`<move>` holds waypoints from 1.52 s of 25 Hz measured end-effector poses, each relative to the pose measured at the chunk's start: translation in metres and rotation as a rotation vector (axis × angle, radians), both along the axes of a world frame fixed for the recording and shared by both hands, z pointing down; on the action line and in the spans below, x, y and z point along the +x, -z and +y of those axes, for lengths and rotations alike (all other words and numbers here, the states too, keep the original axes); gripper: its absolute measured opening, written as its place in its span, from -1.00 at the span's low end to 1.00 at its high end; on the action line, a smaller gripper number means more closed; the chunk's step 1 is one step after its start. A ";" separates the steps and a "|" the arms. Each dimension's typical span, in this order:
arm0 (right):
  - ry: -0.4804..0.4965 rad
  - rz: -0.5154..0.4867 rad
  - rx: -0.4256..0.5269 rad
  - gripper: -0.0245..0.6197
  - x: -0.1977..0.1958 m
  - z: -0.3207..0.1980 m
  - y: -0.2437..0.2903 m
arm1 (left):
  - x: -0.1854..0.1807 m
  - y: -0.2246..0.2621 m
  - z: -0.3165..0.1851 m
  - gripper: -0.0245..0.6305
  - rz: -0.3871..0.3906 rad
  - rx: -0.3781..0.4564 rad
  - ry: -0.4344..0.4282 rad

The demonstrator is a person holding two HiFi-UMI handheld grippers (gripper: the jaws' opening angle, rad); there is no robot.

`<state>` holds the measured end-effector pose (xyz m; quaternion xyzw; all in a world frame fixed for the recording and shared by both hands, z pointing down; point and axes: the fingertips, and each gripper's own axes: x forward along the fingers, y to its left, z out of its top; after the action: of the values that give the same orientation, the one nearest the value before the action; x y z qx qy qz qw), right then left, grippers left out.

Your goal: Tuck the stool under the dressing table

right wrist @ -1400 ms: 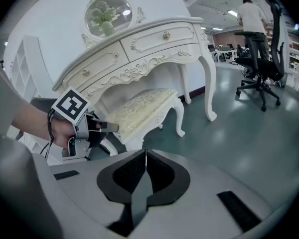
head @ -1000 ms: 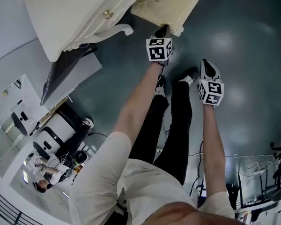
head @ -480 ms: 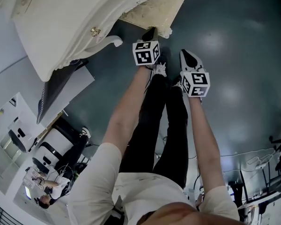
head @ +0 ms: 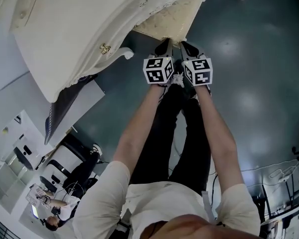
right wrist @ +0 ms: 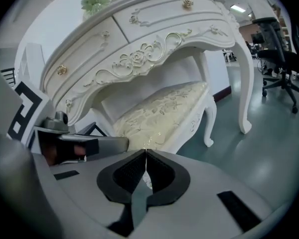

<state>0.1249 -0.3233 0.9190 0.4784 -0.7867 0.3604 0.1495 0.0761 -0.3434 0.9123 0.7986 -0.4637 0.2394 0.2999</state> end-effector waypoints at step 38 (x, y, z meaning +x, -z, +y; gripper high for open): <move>0.200 0.065 0.104 -0.79 -0.129 -0.138 0.004 | -0.091 0.030 -0.055 -0.88 -0.083 0.073 0.057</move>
<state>-0.0041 -0.4610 0.9146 0.4161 -0.8429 0.2868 0.1850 -0.0148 -0.3982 0.8821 0.7847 -0.5068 0.2465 0.2580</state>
